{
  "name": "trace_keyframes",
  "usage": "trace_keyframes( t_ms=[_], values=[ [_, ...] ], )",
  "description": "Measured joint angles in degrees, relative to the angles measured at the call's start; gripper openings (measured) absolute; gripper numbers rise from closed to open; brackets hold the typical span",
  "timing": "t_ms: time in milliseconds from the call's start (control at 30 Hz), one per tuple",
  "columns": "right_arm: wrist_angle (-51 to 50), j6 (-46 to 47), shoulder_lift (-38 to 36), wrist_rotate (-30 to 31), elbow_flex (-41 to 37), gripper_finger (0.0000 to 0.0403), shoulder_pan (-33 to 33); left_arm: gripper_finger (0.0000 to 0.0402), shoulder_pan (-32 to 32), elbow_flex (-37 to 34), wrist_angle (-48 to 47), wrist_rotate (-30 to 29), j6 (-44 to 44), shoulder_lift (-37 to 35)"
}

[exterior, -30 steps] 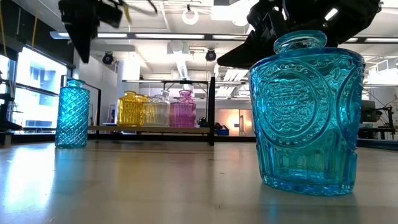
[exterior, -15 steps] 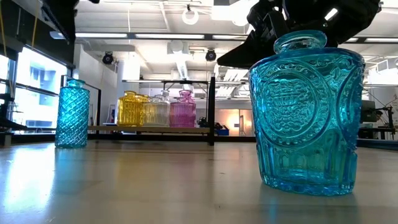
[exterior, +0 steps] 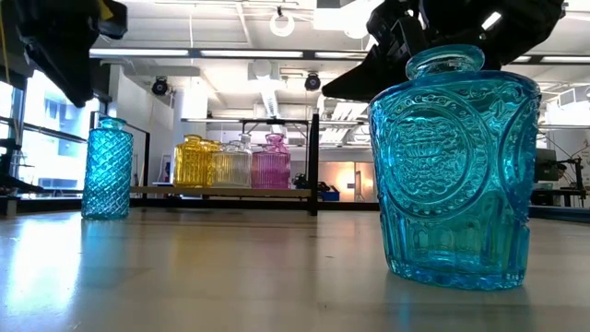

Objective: Sort vases onto shelf
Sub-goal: Put the left blue vase on the shelf

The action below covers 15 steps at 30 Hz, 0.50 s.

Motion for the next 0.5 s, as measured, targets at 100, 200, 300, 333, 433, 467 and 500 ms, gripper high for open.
trace_keyframes(
  t_ms=[100,200,300,333,433,467,500],
  values=[
    [0.2,0.0,0.0,0.0,0.0,0.0000,0.7,0.0194,-0.4,-0.8,0.7,-3.5,-1.0,0.0],
    [0.2,-0.4,0.0,0.0,0.0,0.0000,1.4,0.0199,-0.9,-2.4,5.3,-6.0,1.6,0.2],
    [0.4,-0.4,0.0,0.0,0.0,0.0000,1.9,0.0202,-0.9,-3.5,6.4,-6.3,3.5,0.9],
    [0.4,-0.4,0.0,0.0,0.0,0.0000,2.1,0.0203,-0.8,-3.8,6.2,-6.8,3.7,1.4],
    [0.7,-0.4,0.0,0.0,0.0,0.0000,2.4,0.0207,-0.8,-4.7,6.2,-8.8,3.8,1.9],
    [0.7,-0.4,0.0,0.1,0.0,0.0000,2.5,0.0209,-0.8,-4.9,6.2,-9.4,3.6,2.1],
    [0.7,-0.4,0.0,0.2,0.0,0.0000,2.6,0.0210,-0.8,-5.1,6.3,-9.9,3.6,2.1]
  ],
)
